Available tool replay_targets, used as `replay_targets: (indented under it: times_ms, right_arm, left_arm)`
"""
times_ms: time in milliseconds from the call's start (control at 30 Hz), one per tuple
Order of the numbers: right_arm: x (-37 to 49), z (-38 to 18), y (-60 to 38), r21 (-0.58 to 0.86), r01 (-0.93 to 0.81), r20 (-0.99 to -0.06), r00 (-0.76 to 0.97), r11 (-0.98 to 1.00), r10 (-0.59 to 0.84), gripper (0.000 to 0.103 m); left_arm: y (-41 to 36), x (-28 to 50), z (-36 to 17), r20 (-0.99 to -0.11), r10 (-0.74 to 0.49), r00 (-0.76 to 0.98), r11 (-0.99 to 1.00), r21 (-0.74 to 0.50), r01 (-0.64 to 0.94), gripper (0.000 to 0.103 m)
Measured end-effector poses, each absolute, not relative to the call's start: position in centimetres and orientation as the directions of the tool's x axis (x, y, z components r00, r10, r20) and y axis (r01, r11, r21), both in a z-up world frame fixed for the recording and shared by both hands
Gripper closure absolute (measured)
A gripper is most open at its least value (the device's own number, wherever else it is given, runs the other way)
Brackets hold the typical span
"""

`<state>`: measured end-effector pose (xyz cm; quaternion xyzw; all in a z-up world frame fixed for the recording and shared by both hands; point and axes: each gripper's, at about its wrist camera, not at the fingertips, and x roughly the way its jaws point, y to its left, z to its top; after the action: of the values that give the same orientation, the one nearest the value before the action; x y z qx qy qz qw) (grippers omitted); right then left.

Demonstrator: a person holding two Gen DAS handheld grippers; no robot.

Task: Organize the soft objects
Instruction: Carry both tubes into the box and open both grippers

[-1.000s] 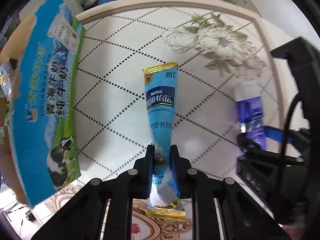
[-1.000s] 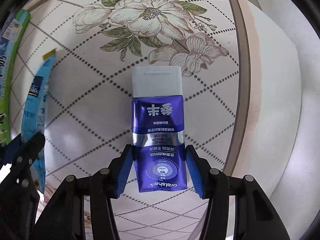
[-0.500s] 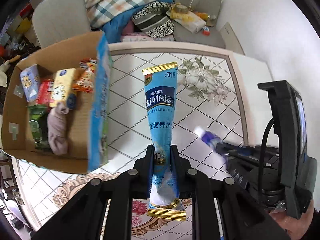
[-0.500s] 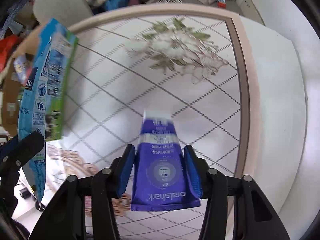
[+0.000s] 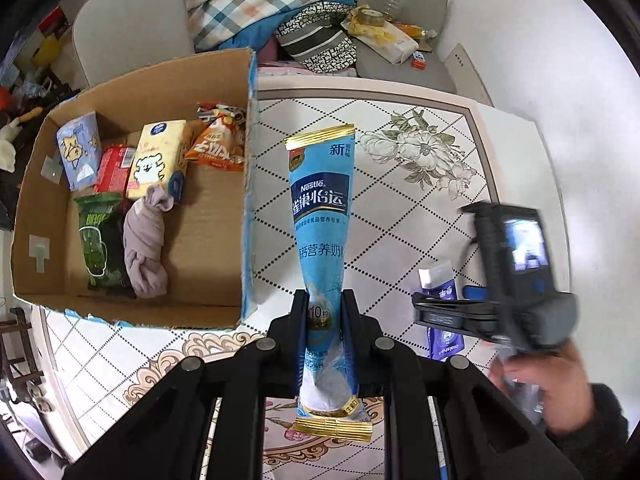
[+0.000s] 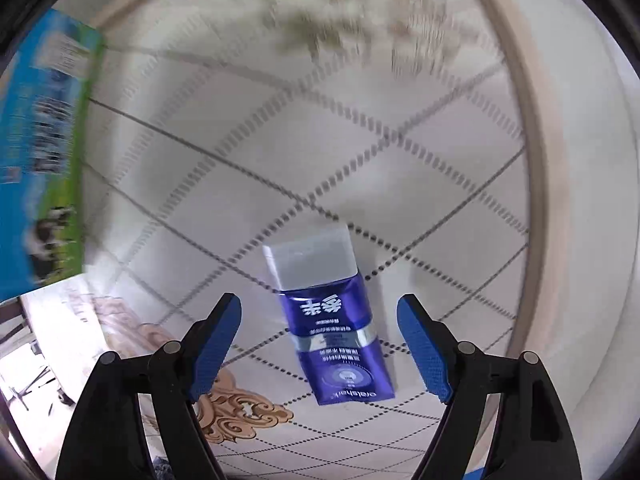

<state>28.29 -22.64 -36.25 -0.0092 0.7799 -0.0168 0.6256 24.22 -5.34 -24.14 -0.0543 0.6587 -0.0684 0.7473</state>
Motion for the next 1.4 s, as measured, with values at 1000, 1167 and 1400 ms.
replay_targets:
  times_ms: [1000,1167,1400]
  right_arm:
    - [31.7,-14.9,2.7,0.144,-0.246,-0.976,0.126,0.958,0.179,0.056]
    - [33.4,-19.3,4.6,0.129,-0.210,-0.991,0.000,0.969,0.133,0.056]
    - [35.2,-26.4,4.7,0.111,-0.133,-0.979,-0.182,0.985,0.086,0.055]
  left_arm:
    - [20.4,28.3,-17.0,-0.960,-0.026,0.278,0.990,-0.064,-0.128,0.090]
    - [23.4,29.7,-21.9,-0.983,-0.039,0.177,0.983,-0.069,-0.168,0.090]
    - [24.4,31.4,-27.4,-0.996,-0.079,0.045,0.980,-0.086,-0.178,0.089]
